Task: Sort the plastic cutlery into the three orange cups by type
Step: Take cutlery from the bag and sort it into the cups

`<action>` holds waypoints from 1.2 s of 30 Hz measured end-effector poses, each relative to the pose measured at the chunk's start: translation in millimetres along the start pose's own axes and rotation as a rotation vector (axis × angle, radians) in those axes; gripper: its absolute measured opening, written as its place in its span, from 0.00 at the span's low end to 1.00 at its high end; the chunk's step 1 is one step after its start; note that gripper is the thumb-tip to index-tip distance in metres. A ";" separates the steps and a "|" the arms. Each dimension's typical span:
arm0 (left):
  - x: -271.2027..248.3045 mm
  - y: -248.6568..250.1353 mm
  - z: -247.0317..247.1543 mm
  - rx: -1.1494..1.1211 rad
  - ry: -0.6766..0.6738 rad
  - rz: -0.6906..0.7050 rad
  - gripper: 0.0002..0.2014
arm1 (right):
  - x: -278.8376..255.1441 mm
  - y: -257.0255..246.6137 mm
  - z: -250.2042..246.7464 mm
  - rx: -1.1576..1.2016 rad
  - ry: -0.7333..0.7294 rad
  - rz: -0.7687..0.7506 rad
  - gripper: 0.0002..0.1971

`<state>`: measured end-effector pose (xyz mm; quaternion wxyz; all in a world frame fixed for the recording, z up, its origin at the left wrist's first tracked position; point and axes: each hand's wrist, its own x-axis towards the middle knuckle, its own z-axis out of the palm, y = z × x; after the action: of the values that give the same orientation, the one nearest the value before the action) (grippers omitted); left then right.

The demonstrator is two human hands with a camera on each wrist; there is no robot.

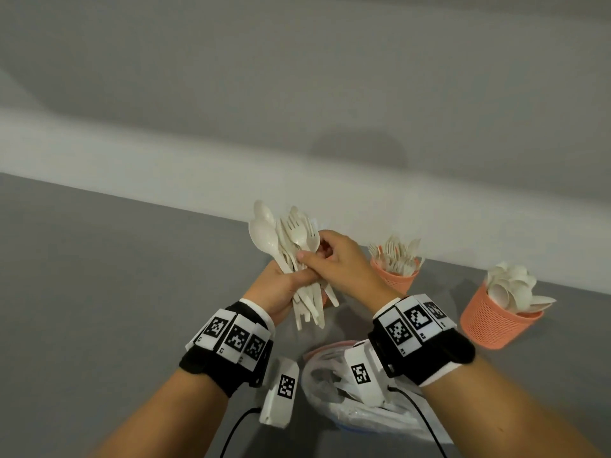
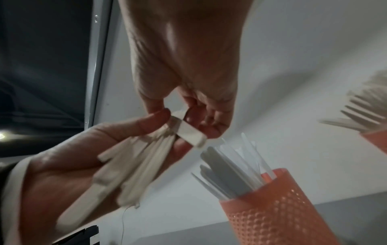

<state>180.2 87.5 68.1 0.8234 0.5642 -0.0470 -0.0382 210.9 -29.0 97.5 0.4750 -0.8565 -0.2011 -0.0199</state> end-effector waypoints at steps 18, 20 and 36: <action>-22.6 -8.8 39.3 -0.028 -0.024 -0.053 0.04 | -48.1 -6.8 -44.5 0.391 0.225 0.022 0.02; -22.4 -11.0 45.4 0.043 -0.033 -0.055 0.11 | -58.8 -12.0 -43.1 0.296 0.096 0.007 0.01; -23.1 -24.0 100.4 -0.086 -0.124 -0.098 0.17 | -86.6 14.1 -79.0 0.201 0.196 0.157 0.04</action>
<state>145.0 -11.4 81.0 0.8396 0.5265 -0.0683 -0.1154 149.0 -128.7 110.0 0.5755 -0.8118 -0.0871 -0.0457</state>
